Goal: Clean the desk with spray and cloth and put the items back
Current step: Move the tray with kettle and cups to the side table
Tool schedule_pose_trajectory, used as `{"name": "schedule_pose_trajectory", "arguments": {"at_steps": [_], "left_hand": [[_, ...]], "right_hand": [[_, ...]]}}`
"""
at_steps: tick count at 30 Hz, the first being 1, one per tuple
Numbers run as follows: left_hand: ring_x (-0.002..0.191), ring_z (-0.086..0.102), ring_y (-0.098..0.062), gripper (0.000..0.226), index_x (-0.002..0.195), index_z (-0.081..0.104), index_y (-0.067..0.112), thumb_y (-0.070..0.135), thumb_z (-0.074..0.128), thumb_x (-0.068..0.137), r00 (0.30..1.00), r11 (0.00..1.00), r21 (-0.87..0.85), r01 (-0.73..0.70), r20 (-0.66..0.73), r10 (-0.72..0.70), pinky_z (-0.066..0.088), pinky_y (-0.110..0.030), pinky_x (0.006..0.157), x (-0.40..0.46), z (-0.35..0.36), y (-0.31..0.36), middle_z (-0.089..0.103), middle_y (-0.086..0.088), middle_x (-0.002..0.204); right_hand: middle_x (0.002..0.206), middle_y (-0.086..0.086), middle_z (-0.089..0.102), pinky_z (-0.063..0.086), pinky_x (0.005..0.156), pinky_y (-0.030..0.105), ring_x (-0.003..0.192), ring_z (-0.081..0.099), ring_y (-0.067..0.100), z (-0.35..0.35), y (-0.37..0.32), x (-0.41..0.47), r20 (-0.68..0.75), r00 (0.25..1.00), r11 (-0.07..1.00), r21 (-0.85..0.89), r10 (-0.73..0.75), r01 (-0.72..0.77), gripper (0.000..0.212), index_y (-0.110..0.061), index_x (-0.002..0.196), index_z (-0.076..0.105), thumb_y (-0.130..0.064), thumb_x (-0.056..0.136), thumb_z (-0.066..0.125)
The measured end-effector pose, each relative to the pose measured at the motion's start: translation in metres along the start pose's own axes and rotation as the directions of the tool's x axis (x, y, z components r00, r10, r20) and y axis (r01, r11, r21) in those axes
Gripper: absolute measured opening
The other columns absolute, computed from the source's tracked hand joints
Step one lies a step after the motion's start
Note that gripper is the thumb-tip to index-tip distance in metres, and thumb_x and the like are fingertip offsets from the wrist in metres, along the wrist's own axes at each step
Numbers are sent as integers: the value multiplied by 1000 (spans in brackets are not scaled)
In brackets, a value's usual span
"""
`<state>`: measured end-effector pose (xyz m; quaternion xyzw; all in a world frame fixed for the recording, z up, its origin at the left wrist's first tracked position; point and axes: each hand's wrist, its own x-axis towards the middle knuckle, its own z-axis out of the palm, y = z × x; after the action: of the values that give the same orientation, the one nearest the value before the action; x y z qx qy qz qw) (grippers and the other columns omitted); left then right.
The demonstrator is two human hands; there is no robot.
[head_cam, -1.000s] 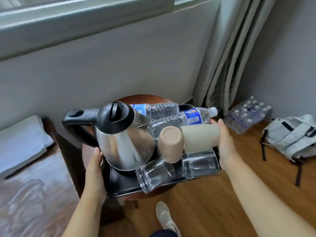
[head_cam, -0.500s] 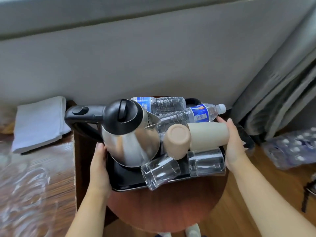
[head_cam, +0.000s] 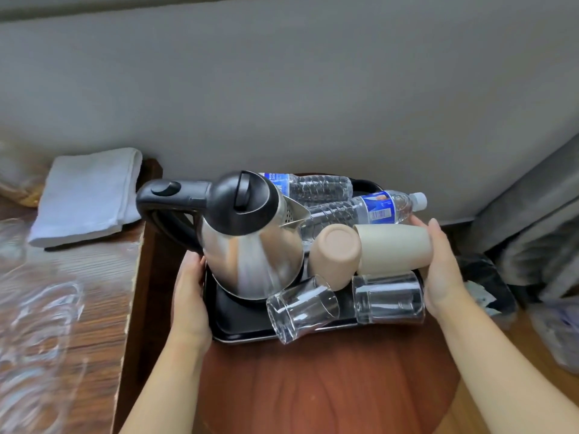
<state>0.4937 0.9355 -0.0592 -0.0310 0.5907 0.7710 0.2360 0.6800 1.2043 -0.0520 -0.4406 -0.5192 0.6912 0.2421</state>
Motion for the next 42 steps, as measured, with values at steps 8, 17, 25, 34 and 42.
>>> {"name": "schedule_pose_trajectory", "arguments": {"at_steps": [8,17,25,34,42], "left_hand": [[93,70,0,55,83,81,28,32,32,106,999,1000,-6,-16,-29,16,53,-19,89,20,8,-16,78,10,95],[100,63,-2,38,97,68,23,36,34,106,996,991,108,-78,-35,83,44,-25,98,33,2,-22,71,9,101],[108,54,-8,36,111,66,10,29,35,106,985,936,328,-125,-72,157,40,-26,97,18,16,-3,64,-2,110],[121,60,-23,48,99,65,42,77,36,84,990,810,580,87,-143,-4,45,-50,107,34,-23,-12,67,0,125],[124,56,-21,36,134,57,8,20,56,99,985,668,727,161,-155,-68,42,-31,105,-68,-15,16,62,-7,131]], "right_hand": [[119,3,68,46,99,49,115,61,25,4,9,23,-16,1000,998,62,-23,24,43,-40,120,65,-62,92,40],[116,3,69,48,98,49,112,62,23,11,5,37,-17,1000,999,42,1,-1,43,-42,120,63,-62,92,37],[116,3,68,46,100,50,112,62,23,12,1,36,-29,999,1000,21,17,-17,44,-43,118,64,-64,89,39],[118,-1,68,47,97,31,108,63,14,-8,4,33,-152,980,991,8,131,-131,54,-24,131,57,-57,98,31],[120,14,64,49,87,33,97,64,23,-35,11,-5,-126,956,935,-210,264,-286,35,-5,132,54,-17,100,43]]}}
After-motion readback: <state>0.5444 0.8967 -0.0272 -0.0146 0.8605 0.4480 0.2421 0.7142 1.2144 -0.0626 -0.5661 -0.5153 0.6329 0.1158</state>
